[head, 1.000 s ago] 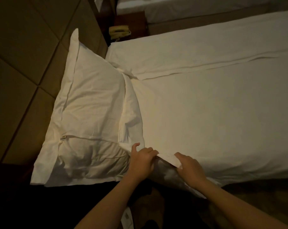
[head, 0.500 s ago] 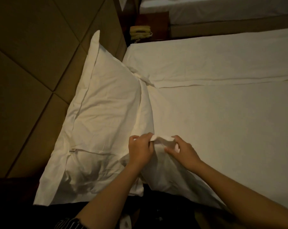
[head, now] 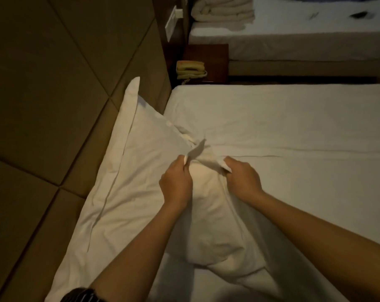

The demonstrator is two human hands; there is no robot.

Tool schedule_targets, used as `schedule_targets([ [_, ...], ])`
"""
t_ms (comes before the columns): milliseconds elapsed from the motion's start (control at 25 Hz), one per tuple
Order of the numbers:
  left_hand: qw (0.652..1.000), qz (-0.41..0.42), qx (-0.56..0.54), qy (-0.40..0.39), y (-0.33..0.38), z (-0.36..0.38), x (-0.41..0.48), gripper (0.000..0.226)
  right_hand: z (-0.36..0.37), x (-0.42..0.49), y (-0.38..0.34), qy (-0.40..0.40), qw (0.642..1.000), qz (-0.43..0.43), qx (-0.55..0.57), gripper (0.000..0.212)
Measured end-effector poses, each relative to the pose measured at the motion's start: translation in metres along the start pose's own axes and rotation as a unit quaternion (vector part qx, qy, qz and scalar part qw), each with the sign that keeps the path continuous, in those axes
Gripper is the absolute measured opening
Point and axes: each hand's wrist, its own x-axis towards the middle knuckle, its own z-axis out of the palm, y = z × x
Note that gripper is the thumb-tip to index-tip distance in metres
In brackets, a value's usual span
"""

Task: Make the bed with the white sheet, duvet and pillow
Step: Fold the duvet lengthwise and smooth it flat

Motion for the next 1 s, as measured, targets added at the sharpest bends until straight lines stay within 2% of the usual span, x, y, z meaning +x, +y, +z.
schedule_targets([
  [80, 0.997, -0.025, 0.070, -0.029, -0.013, 0.012, 0.022, 0.023, 0.005, 0.035, -0.003, -0.026, 0.998, -0.027, -0.042, 0.018],
  [200, 0.973, -0.076, 0.182, -0.118, -0.040, 0.046, 0.027, 0.026, 0.048, 0.067, 0.016, -0.091, 0.988, -0.038, -0.121, 0.020],
  [400, 0.958, -0.106, 0.212, -0.159, -0.059, 0.084, 0.030, 0.034, 0.101, 0.093, 0.049, -0.102, 0.982, -0.021, -0.159, 0.023],
  [480, 0.952, -0.116, 0.222, -0.176, -0.060, 0.088, 0.027, 0.035, 0.111, 0.092, 0.058, -0.117, 0.984, -0.009, -0.136, 0.027],
  [600, 0.960, -0.114, 0.191, -0.169, -0.060, 0.087, 0.021, 0.027, 0.114, 0.076, 0.068, -0.136, 0.985, 0.007, -0.106, 0.044],
  [680, 0.963, -0.022, 0.229, -0.141, -0.054, 0.093, 0.013, 0.037, 0.109, 0.060, 0.082, -0.130, 0.986, 0.023, -0.100, 0.054],
  [760, 0.953, 0.130, 0.239, -0.132, -0.042, 0.106, -0.001, 0.040, 0.103, 0.037, 0.102, -0.119, 0.985, 0.038, -0.116, 0.060],
  [840, 0.929, 0.232, 0.214, -0.191, -0.023, 0.121, -0.023, 0.041, 0.093, 0.007, 0.127, -0.104, 0.983, 0.062, -0.135, 0.061],
  [1000, 0.884, 0.291, 0.186, -0.315, 0.020, 0.139, -0.066, 0.043, 0.063, -0.064, 0.181, -0.127, 0.969, 0.157, -0.143, 0.056],
])
